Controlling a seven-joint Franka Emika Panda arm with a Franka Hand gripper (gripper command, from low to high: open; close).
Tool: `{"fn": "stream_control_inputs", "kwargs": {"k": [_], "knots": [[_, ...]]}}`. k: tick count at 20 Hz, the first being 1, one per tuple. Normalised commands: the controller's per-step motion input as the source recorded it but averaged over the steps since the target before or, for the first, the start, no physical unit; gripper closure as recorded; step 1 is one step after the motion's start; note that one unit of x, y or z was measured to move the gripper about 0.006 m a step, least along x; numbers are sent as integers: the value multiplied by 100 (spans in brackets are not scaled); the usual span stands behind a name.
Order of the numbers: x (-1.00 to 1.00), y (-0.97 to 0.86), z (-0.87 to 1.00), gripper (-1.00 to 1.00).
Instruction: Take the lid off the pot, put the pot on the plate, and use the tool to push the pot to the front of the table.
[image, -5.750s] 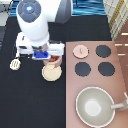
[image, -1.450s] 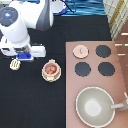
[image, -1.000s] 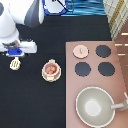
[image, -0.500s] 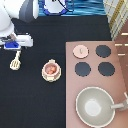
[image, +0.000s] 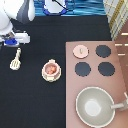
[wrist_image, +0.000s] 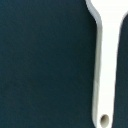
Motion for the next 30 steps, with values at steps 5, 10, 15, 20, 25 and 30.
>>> {"fn": "stream_control_inputs", "kwargs": {"k": [5,10,15,20,25,30], "knots": [[24,-31,-36,-100],[43,-17,-31,-100],[34,-6,-42,-100],[19,-11,-32,-100],[-26,-22,-13,100],[-31,-28,2,100]]}}
